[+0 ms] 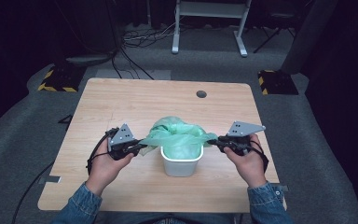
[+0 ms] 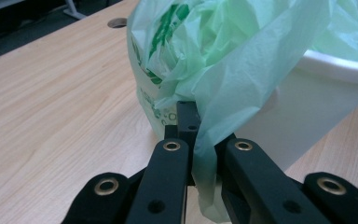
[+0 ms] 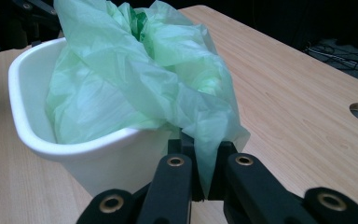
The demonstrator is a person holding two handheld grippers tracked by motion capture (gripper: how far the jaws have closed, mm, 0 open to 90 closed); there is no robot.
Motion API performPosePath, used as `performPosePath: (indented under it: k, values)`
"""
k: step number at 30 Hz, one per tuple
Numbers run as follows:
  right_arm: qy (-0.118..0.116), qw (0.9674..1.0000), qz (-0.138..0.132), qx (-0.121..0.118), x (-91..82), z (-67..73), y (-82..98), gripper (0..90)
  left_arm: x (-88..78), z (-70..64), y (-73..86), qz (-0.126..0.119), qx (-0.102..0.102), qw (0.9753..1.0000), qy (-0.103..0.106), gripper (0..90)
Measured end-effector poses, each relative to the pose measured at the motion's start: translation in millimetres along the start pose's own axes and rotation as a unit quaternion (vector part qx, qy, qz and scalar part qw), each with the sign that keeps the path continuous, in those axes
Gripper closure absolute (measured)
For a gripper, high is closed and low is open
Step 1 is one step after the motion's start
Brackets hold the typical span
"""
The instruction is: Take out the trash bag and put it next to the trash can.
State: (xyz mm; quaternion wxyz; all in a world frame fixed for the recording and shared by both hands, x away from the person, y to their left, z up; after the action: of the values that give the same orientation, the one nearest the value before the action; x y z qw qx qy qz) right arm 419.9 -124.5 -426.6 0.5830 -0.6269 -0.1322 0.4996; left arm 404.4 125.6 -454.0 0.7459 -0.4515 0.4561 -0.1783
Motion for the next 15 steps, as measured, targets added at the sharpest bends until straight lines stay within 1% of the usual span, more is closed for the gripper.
performPosePath:
  k: [1, 2, 3, 4, 6, 7, 9, 10, 11, 12, 13, 15]
  values:
    - [-0.001, 1.0000, 0.000, 0.004, -0.9, 0.2, 1.0, 79.2, -0.4, -0.4, 0.0, 0.000, 0.001, 1.0000, -0.001, 89.1]
    - [-0.002, 1.0000, 0.000, 0.007, -1.7, 0.5, 1.6, 68.8, -1.3, -0.6, -0.2, 0.001, 0.002, 1.0000, 0.001, 89.1]
    - [0.004, 1.0000, 0.001, 0.003, -2.8, 0.4, 2.1, 59.5, -2.4, -0.6, -0.7, 0.001, 0.001, 1.0000, 0.002, 89.1]
    - [0.015, 0.9999, 0.002, -0.006, -4.2, -0.1, 2.5, 52.5, -3.1, -2.1, -1.8, -0.001, -0.007, 0.9999, 0.007, 89.0]
    - [0.034, 0.9993, 0.000, -0.015, -8.4, 0.1, 3.0, 41.8, -5.8, -0.8, -3.0, 0.001, -0.002, 1.0000, 0.003, 89.0]
    - [0.038, 0.9991, -0.003, -0.015, -11.7, 0.5, 3.1, 38.7, -6.1, -3.3, -4.0, -0.001, -0.009, 0.9999, 0.010, 89.0]
    - [0.050, 0.9986, -0.012, -0.010, -21.8, 1.1, 4.3, 37.8, -7.6, -2.9, -4.4, 0.001, -0.003, 1.0000, 0.006, 89.0]
    - [0.055, 0.9983, -0.018, -0.007, -27.3, 1.5, 5.2, 39.0, -7.7, -3.8, -4.6, 0.000, -0.006, 1.0000, 0.008, 88.9]
    - [0.054, 0.9983, -0.019, -0.003, -32.5, 2.6, 7.3, 43.2, -7.7, -3.7, -4.6, 0.000, -0.006, 1.0000, 0.007, 88.8]
    - [0.048, 0.9987, -0.018, 0.001, -36.9, 4.9, 10.0, 49.7, -7.6, -3.7, -4.7, 0.000, -0.005, 1.0000, 0.007, 88.6]
    - [0.041, 0.9991, -0.013, 0.004, -39.6, 7.7, 13.8, 53.2, -6.9, -4.8, -5.1, 0.000, -0.009, 0.9999, 0.010, 88.4]
    - [0.029, 0.9995, 0.009, 0.000, -40.5, 13.3, 23.3, 62.6, -6.4, -4.6, -6.1, 0.000, -0.005, 1.0000, 0.008, 87.7]
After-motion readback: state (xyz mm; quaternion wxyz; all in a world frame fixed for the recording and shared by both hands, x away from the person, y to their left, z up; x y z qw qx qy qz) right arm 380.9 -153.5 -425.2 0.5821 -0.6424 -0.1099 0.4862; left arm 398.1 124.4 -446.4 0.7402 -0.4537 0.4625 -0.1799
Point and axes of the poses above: each handheld gripper's, and its own axes: x roughly forward along the jaws, y roughly out of its underside, z roughly to its left, the point moved 9 cm from there along x, roughly forward along the jaws, and after that the axes turned 12 degrees about x, right-handed, at the moved point
